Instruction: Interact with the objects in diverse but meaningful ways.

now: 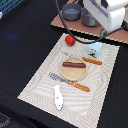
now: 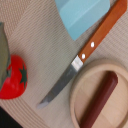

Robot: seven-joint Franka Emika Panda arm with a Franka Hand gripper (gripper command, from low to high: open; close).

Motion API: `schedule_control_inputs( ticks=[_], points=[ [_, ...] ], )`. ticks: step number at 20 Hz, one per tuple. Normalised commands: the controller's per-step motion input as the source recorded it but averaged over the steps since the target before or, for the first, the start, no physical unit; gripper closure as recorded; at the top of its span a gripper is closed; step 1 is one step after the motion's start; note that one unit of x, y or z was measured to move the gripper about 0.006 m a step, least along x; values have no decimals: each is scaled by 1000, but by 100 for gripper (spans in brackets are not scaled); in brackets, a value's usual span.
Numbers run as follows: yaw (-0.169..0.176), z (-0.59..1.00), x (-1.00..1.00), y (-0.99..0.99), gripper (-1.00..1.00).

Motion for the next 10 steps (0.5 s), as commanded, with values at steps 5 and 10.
schedule_control_inputs(
  ticks=[5, 10],
  points=[
    [0, 247, -395, 122, -100],
    [-30, 395, -603, 389, -100]
  ],
)
